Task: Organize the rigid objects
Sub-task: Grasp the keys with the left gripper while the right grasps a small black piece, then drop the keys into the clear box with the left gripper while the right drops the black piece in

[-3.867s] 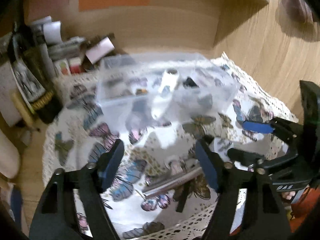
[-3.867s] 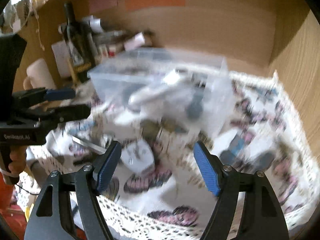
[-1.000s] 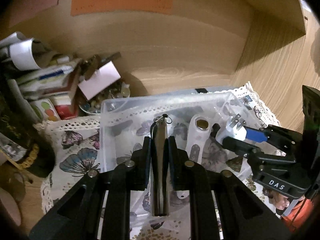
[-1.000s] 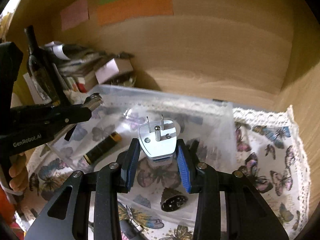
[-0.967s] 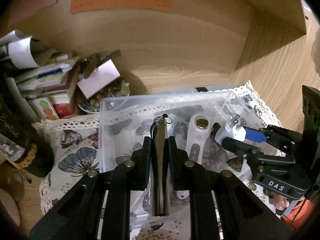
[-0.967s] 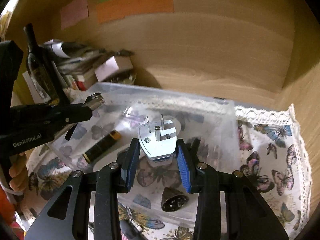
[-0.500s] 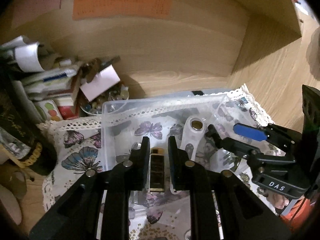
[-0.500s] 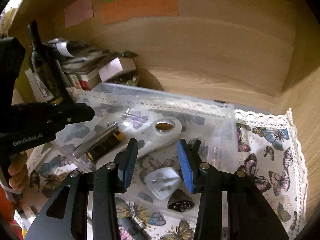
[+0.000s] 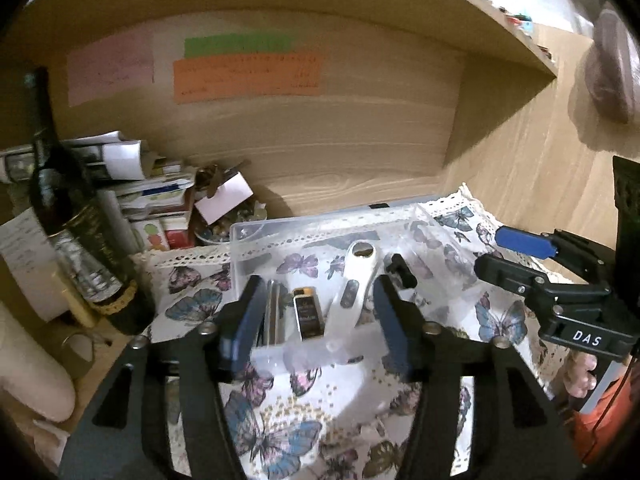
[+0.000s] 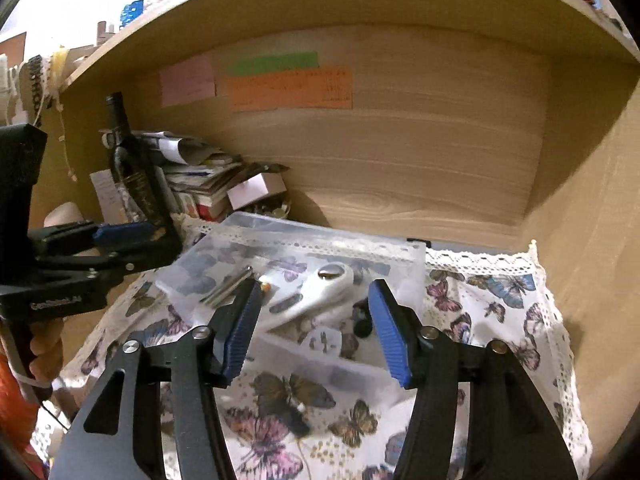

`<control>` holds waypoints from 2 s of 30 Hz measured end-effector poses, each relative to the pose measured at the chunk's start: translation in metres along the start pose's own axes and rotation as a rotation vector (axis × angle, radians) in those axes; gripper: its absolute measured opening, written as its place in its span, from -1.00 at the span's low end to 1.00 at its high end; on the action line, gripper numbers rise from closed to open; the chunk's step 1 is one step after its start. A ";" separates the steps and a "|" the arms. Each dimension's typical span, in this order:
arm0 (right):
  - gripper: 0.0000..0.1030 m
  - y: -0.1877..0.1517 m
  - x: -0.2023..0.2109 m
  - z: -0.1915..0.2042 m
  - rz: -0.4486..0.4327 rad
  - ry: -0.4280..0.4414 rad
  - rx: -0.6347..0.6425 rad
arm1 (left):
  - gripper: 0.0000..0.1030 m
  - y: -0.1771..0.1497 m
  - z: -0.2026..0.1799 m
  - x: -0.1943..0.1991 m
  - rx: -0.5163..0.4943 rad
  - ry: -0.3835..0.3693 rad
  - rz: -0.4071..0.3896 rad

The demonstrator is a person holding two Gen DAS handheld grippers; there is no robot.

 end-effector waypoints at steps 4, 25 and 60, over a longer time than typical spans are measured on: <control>0.02 -0.016 0.009 0.000 0.017 -0.004 0.002 | 0.40 -0.015 -0.005 0.008 -0.001 0.011 0.018; 0.02 -0.088 -0.037 0.010 0.279 0.059 0.061 | 0.30 -0.119 -0.032 -0.061 -0.037 -0.084 0.382; -0.53 -0.040 0.007 0.007 0.083 0.036 0.027 | -0.46 -0.046 -0.022 0.012 0.000 -0.048 0.038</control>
Point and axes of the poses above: each gripper's, at about its wrist camera, not at the fingertips, and x roughly against the way its jaws point, z to its left, y to its top, the point moved 2 cm from there along -x, roughly the way its jaws point, and after that the axes turned 7 degrees about -y, right-handed, at the moved point
